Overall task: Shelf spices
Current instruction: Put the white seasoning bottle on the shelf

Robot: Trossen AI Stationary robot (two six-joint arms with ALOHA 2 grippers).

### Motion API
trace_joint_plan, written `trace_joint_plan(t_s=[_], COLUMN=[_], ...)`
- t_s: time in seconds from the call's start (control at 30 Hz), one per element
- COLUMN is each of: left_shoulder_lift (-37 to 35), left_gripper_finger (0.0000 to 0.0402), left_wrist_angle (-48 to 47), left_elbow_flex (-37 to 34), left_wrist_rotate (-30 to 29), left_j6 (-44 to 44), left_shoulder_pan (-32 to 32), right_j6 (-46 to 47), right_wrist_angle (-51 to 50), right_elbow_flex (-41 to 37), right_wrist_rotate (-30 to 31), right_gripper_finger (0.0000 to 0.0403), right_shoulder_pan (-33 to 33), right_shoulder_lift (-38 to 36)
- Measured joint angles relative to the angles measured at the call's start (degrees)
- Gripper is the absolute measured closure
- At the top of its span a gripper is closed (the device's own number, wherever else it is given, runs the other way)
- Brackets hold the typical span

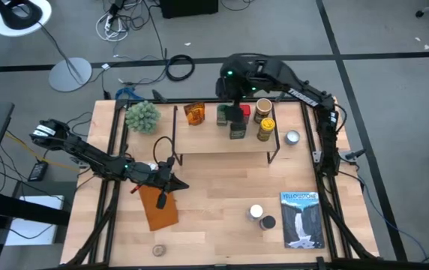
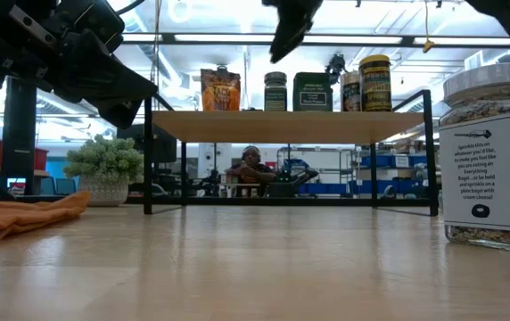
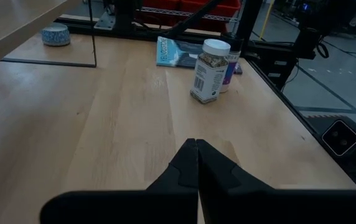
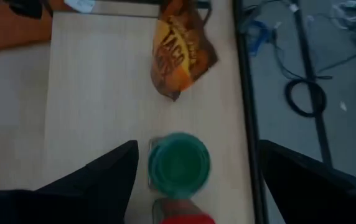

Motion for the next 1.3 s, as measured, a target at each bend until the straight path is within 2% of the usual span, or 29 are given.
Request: trace_joint_plan(t_s=[0.1, 0.27, 0.43, 0.5, 0.63, 0.77, 0.9, 1.2, 1.3], left_shoulder_lift=[0.0, 0.0, 0.0, 0.0, 0.0, 0.0, 0.0, 0.0, 0.0], left_gripper_finger=[0.04, 0.04, 0.04, 0.04, 0.04, 0.04, 0.04, 0.04, 0.04], left_wrist_angle=[-0.16, -0.11, 0.5, 1.32, 1.61, 1.95, 2.58, 2.51, 2.5], left_elbow_flex=[0.0, 0.0, 0.0, 0.0, 0.0, 0.0, 0.0, 0.0, 0.0], left_wrist_rotate=[0.0, 0.0, -0.02, -0.04, -0.15, -0.17, -0.38, -0.45, -0.47], left_j6=[-0.43, -1.17, -1.62, -1.62, -1.35, -1.35, -1.34, -1.35, -1.32], left_shoulder_pan=[0.0, 0.0, 0.0, 0.02, 0.01, 0.02, 0.0, 0.02, 0.02], right_j6=[4.11, 16.69, 26.92, 29.59, 37.14, 47.96, 61.08, 96.53, 106.39], right_wrist_angle=[-3.4, -12.55, -14.7, -14.67, -14.62, -14.39, -14.08, -6.02, -1.42], right_elbow_flex=[0.25, 0.27, -2.22, -3.68, -9.61, -18.34, -29.97, -58.36, -65.78], right_wrist_rotate=[0.83, -0.18, -0.44, 2.14, 14.19, 23.91, 30.11, 40.18, 41.3], right_gripper_finger=[0.0078, 0.0078, 0.0078, 0.0078, 0.0078, 0.0078, 0.0079, 0.0079, 0.0079], right_shoulder_pan=[0.35, 2.0, 8.44, 12.72, 23.08, 33.56, 43.06, 62.85, 67.63], right_shoulder_lift=[-2.89, -8.38, -14.05, -16.21, -20.47, -24.64, -27.75, -32.32, -32.39])
